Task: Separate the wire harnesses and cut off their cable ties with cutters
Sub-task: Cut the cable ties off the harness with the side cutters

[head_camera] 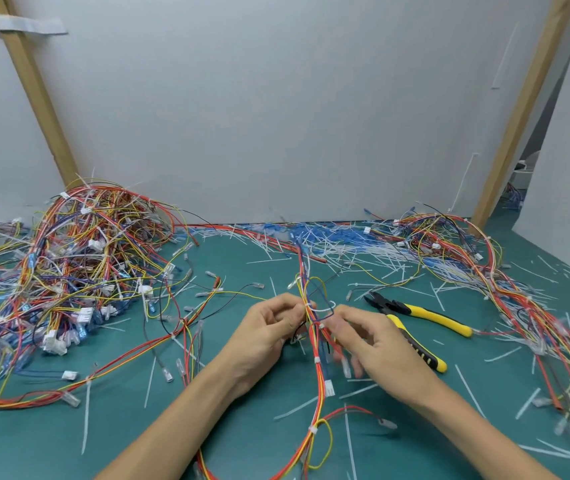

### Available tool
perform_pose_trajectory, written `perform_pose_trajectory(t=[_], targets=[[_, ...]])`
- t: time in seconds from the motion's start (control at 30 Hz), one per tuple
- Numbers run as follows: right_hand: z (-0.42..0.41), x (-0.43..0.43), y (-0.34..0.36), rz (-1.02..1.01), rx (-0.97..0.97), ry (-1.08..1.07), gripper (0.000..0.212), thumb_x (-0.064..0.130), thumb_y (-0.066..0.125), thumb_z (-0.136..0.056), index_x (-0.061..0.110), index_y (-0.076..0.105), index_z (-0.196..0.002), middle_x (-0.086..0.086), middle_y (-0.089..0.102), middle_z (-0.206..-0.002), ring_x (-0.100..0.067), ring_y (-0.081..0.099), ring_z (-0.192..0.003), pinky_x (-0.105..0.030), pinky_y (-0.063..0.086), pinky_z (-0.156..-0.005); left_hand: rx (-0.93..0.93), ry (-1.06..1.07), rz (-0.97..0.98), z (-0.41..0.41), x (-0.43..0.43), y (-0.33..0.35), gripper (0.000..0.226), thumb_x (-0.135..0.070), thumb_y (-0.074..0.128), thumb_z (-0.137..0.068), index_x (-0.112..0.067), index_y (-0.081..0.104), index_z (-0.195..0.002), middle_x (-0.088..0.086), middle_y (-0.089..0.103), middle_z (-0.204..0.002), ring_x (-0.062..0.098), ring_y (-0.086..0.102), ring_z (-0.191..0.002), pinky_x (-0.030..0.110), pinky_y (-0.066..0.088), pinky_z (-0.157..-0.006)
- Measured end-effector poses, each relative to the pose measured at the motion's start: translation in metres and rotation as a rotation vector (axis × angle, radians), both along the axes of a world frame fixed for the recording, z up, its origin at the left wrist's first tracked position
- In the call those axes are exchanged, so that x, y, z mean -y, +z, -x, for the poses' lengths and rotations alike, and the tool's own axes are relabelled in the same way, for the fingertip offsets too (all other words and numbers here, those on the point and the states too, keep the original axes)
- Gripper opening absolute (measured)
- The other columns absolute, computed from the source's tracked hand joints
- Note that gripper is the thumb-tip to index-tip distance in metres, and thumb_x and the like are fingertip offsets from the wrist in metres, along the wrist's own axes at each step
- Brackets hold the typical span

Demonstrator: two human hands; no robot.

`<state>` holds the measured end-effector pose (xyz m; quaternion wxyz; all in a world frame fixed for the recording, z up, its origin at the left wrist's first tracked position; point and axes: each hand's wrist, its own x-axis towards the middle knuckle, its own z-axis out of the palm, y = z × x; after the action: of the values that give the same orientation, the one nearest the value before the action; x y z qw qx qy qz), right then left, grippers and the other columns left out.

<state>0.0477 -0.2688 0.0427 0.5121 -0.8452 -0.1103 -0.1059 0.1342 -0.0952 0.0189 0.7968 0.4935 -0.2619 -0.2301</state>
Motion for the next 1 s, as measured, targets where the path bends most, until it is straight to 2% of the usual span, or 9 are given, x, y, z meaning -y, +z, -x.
perform_pose_trajectory(t=[0.27, 0.4, 0.5, 0.6, 0.67, 0.77, 0.83, 0.9, 1.0], targets=[[-0.005, -0.002, -0.008, -0.071, -0.041, -0.021, 0.015, 0.038, 0.065, -0.096, 0.024, 0.069, -0.096, 0.01, 0.062, -0.07, -0.018, 0.06, -0.061, -0.027, 0.046, -0.048, 0.06, 0.109, -0.047, 0.001, 0.002, 0.0, 0.037, -0.051, 0.088, -0.066, -0.021, 0.073, -0.08, 0.005, 0.07, -0.084, 0.016, 0.06, -0.08, 0.024, 0.045, -0.079], [-0.008, 0.001, -0.01, -0.206, -0.079, -0.021, 0.017, 0.039, 0.064, -0.094, 0.026, 0.071, -0.103, -0.008, 0.068, -0.082, -0.031, 0.055, -0.058, -0.034, 0.046, -0.046, 0.087, 0.204, -0.098, 0.004, 0.004, 0.004, 0.015, -0.032, 0.079, -0.082, -0.019, 0.077, -0.091, 0.007, 0.076, -0.097, 0.013, 0.068, -0.091, 0.016, 0.048, -0.081], [-0.01, 0.007, -0.009, -0.368, -0.067, -0.027, 0.024, 0.031, 0.063, -0.092, 0.016, 0.072, -0.107, 0.007, 0.068, -0.084, -0.016, 0.058, -0.057, -0.032, 0.049, -0.045, 0.126, 0.424, -0.113, 0.004, 0.001, 0.013, 0.015, -0.007, 0.068, -0.088, -0.018, 0.077, -0.095, 0.002, 0.078, -0.101, 0.005, 0.069, -0.1, 0.01, 0.047, -0.082], [-0.014, 0.017, -0.007, -0.434, -0.052, -0.06, 0.028, 0.027, 0.062, -0.09, 0.008, 0.07, -0.11, 0.013, 0.064, -0.076, -0.015, 0.063, -0.058, -0.027, 0.05, -0.046, 0.521, 0.85, -0.421, 0.008, -0.001, 0.017, 0.031, 0.007, 0.06, -0.087, -0.02, 0.07, -0.097, -0.009, 0.07, -0.106, 0.008, 0.061, -0.109, 0.022, 0.041, -0.095], [-0.016, 0.022, -0.008, -0.464, -0.044, -0.088, 0.027, 0.026, 0.063, -0.088, 0.009, 0.071, -0.108, 0.007, 0.064, -0.079, -0.015, 0.063, -0.057, -0.027, 0.05, -0.045, 0.772, 0.95, -0.504, 0.022, 0.004, 0.019, 0.026, 0.002, 0.06, -0.089, -0.022, 0.063, -0.098, -0.009, 0.059, -0.104, 0.011, 0.057, -0.103, 0.022, 0.04, -0.09], [-0.02, 0.026, -0.01, -0.505, -0.015, -0.139, 0.023, 0.027, 0.066, -0.085, 0.012, 0.072, -0.102, 0.002, 0.067, -0.085, -0.014, 0.059, -0.054, -0.028, 0.048, -0.045, 0.639, 0.714, -0.426, 0.05, 0.022, 0.022, 0.009, -0.026, 0.062, -0.092, -0.028, 0.054, -0.095, -0.011, 0.06, -0.092, 0.011, 0.059, -0.079, 0.017, 0.043, -0.069], [-0.022, 0.028, -0.011, -0.502, 0.008, -0.182, 0.021, 0.028, 0.067, -0.083, 0.014, 0.072, -0.098, -0.002, 0.067, -0.086, -0.013, 0.058, -0.054, -0.027, 0.046, -0.045, 0.484, 0.523, -0.494, 0.062, 0.033, 0.017, 0.019, -0.039, 0.067, -0.088, -0.029, 0.052, -0.094, -0.009, 0.064, -0.086, 0.008, 0.06, -0.063, 0.02, 0.047, -0.061], [-0.022, 0.029, -0.011, -0.482, 0.02, -0.208, 0.021, 0.029, 0.068, -0.084, 0.012, 0.07, -0.097, -0.003, 0.065, -0.082, -0.016, 0.055, -0.054, -0.025, 0.042, -0.044, 0.385, 0.339, -0.581, 0.068, 0.037, 0.012, 0.018, -0.034, 0.07, -0.088, -0.026, 0.055, -0.096, -0.001, 0.068, -0.079, 0.013, 0.062, -0.055, 0.03, 0.053, -0.057], [-0.022, 0.029, -0.01, -0.46, 0.016, -0.22, 0.019, 0.025, 0.067, -0.089, 0.008, 0.067, -0.098, -0.003, 0.062, -0.08, -0.021, 0.046, -0.055, -0.025, 0.037, -0.046, 0.256, 0.139, -0.53, 0.066, 0.035, 0.011, 0.013, -0.023, 0.063, -0.097, -0.012, 0.064, -0.09, 0.008, 0.07, -0.069, 0.022, 0.061, -0.05, 0.029, 0.051, -0.049]])
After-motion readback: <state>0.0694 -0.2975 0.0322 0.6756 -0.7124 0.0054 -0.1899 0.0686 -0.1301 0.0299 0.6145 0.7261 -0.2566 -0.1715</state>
